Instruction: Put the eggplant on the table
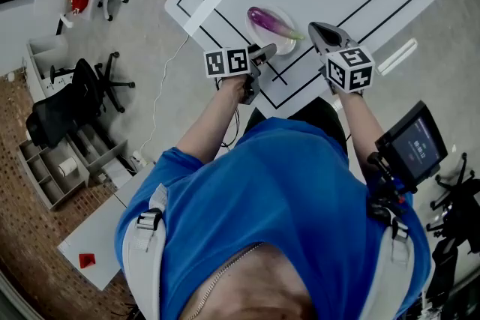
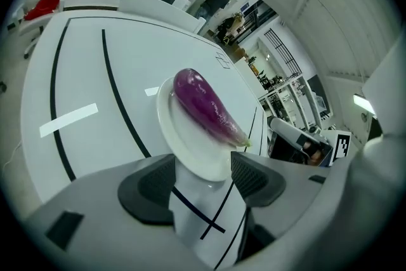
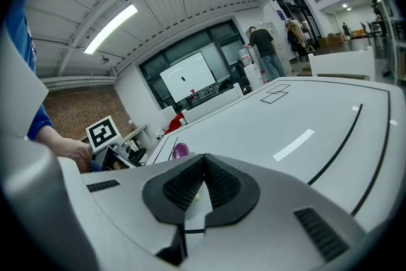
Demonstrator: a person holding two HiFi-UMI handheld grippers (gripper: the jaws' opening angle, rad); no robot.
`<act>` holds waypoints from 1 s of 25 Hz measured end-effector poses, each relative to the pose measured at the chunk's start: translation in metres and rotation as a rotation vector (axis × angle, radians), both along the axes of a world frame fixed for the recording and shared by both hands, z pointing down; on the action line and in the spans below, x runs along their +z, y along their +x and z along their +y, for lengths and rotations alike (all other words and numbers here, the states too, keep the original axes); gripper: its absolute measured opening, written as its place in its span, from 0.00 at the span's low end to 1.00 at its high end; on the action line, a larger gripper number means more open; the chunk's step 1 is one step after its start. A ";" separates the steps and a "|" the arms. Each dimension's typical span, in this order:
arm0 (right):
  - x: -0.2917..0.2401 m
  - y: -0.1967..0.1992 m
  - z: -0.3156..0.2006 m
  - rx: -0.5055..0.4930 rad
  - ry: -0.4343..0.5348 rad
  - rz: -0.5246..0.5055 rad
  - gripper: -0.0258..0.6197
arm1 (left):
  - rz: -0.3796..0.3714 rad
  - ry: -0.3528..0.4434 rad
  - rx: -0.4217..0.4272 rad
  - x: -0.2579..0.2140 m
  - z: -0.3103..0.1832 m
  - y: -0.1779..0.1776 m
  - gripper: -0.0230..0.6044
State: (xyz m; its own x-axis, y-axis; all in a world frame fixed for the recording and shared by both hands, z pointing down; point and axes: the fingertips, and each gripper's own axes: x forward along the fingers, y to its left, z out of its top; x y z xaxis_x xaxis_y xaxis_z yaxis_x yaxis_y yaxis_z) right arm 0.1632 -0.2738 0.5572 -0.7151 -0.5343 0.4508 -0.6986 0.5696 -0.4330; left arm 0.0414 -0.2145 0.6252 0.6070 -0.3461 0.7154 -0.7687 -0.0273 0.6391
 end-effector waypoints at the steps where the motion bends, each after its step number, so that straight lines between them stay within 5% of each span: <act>1: 0.000 -0.001 0.000 -0.005 0.001 -0.001 0.04 | 0.003 0.001 -0.008 0.000 0.001 -0.001 0.46; 7: -0.014 -0.018 0.036 -0.010 0.020 0.010 0.04 | 0.043 0.025 -0.043 -0.016 0.039 -0.020 0.46; 14: -0.021 -0.015 0.024 -0.005 0.047 0.020 0.04 | 0.104 0.081 -0.105 -0.025 0.022 -0.022 0.45; 25: -0.048 -0.021 0.024 0.039 0.103 0.025 0.04 | 0.227 0.273 -0.179 -0.077 -0.001 -0.034 0.45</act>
